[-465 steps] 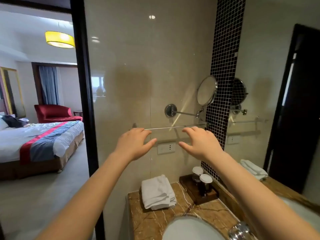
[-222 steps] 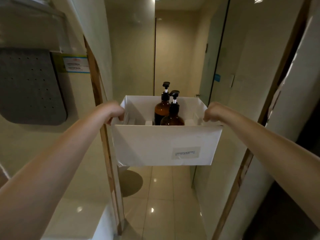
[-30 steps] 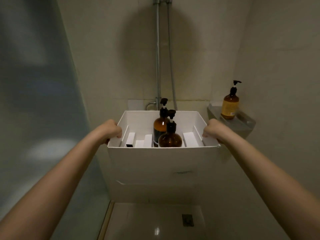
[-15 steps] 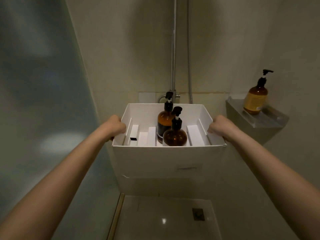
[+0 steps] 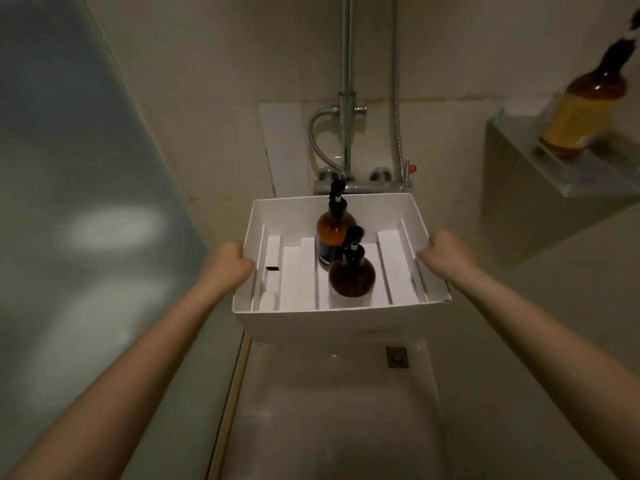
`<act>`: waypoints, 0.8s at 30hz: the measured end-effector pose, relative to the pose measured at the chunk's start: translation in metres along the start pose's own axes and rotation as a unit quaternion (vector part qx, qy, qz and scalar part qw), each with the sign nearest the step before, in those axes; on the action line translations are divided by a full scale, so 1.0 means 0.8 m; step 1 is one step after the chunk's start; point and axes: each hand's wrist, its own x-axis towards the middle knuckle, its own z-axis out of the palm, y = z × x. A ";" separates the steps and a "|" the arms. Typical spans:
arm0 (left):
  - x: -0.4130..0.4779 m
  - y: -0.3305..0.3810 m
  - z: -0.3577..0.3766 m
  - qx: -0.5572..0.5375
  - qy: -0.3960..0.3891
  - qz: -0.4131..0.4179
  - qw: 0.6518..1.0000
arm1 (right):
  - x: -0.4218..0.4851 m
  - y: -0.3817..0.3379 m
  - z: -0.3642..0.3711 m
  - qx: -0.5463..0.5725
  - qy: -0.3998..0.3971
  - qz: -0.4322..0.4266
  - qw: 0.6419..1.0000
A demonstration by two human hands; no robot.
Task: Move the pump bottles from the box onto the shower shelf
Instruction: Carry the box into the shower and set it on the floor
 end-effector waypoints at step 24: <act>0.088 -0.283 0.432 0.088 -0.050 -0.022 0.995 | 0.104 0.270 0.440 -0.031 -0.058 0.026 0.997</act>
